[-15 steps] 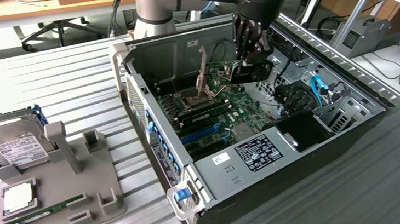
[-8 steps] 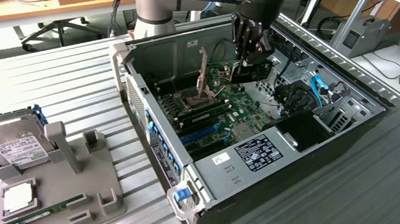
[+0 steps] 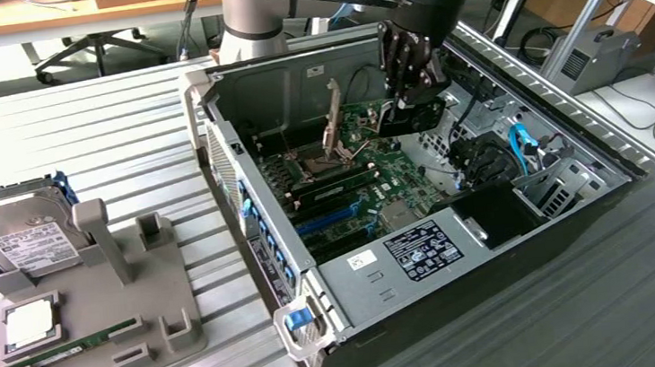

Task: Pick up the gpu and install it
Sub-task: 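Insert the gpu into the slot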

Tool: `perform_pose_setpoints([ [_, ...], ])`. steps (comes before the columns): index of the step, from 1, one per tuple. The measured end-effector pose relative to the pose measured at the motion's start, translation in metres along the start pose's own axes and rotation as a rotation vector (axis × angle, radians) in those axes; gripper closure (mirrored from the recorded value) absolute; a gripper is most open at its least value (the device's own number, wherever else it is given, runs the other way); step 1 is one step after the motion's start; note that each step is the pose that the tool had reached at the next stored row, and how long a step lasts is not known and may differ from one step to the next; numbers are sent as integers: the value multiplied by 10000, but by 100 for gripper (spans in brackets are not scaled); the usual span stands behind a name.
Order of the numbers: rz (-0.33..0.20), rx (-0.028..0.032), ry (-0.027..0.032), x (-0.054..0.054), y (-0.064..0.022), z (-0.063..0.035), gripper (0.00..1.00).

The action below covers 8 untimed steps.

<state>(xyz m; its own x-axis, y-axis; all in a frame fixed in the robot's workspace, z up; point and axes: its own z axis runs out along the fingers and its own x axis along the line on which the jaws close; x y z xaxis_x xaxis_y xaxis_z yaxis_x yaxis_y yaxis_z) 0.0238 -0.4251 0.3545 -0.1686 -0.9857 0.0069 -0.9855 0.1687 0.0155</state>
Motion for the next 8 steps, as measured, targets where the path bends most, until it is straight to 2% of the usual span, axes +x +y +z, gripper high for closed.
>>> perform_pose_setpoints([
  [8,-355,2,6,-1,0,0,74],
])
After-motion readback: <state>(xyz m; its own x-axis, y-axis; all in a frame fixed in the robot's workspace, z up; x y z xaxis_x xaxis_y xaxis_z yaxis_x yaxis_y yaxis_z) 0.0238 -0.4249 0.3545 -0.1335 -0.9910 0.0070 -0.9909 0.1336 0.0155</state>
